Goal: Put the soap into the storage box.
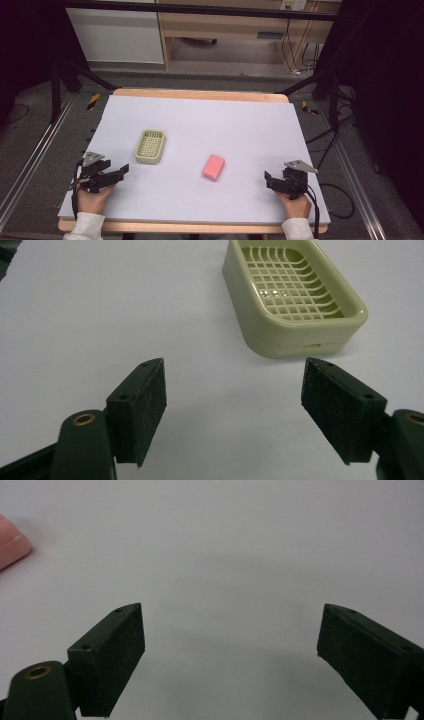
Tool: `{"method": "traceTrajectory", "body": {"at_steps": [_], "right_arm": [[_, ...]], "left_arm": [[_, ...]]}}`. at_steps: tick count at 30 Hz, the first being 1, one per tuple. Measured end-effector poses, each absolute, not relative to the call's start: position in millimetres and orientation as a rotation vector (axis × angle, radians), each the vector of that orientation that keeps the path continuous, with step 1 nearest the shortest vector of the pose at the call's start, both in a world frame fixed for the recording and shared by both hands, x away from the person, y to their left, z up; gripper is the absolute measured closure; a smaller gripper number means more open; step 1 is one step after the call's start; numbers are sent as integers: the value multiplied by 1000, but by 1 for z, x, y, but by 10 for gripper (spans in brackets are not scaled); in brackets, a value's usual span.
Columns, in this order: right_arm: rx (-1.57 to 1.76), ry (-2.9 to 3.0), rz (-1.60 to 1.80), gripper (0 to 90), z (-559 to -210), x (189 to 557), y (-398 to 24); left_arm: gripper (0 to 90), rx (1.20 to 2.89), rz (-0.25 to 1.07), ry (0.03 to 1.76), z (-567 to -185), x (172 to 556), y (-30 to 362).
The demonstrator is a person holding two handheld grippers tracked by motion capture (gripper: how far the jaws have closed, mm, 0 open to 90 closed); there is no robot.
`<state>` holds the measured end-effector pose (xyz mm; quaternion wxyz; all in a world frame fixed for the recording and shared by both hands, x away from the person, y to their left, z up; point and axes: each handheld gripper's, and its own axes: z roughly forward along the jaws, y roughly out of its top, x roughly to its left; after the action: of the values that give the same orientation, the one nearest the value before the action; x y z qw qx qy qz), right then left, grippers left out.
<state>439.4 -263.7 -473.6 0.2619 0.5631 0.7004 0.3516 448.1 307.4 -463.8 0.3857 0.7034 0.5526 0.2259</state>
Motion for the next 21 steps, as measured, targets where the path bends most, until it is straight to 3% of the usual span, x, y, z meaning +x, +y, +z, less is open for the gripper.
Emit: {"method": "traceTrajectory", "body": {"at_steps": [21], "right_arm": [[1513,1875,964,125,-472,436,-263]], "left_arm": [[243,1832,581,1310,-453,439,275]]}}
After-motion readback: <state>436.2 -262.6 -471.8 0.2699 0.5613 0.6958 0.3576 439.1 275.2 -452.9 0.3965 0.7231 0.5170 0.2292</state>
